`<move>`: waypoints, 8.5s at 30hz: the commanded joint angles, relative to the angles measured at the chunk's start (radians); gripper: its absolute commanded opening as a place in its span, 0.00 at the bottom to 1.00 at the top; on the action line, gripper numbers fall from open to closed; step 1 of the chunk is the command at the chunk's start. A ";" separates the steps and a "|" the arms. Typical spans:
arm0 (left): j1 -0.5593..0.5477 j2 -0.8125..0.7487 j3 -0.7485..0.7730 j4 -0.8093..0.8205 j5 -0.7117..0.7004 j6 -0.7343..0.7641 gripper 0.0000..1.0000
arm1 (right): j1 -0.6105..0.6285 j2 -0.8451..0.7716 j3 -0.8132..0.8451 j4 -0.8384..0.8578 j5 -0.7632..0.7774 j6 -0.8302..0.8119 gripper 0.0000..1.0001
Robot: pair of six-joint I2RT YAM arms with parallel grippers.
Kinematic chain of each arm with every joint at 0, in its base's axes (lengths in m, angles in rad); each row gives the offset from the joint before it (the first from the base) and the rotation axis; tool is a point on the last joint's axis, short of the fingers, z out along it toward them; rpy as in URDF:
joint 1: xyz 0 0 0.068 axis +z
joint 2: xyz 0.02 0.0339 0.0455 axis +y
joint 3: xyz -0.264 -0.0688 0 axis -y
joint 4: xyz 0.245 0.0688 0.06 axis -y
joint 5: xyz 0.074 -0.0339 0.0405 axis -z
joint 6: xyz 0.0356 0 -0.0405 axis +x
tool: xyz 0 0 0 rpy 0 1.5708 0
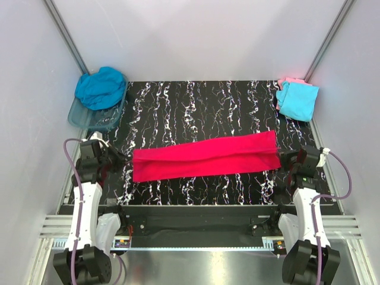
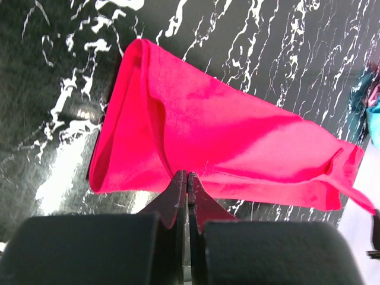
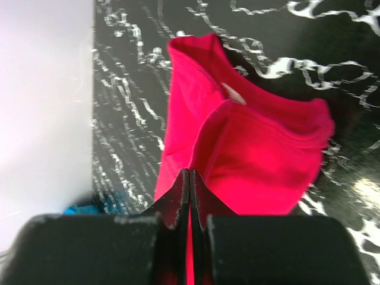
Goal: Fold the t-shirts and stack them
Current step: Fold the tshirt
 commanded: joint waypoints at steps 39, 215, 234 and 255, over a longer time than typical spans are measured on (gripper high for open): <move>0.007 -0.177 -0.094 -0.114 -0.135 -0.232 0.02 | -0.046 -0.001 0.018 -0.186 0.048 -0.077 0.00; -0.291 0.013 0.171 -0.086 -0.179 0.041 0.47 | 0.362 1.413 1.541 -0.004 -0.133 -0.315 0.72; -0.260 0.404 0.281 0.095 -0.170 0.138 0.48 | 0.559 0.730 0.344 0.425 -0.128 -0.175 0.72; -0.260 0.298 0.392 -0.014 -0.192 0.167 0.48 | 1.055 0.938 0.164 0.666 0.148 -0.011 0.71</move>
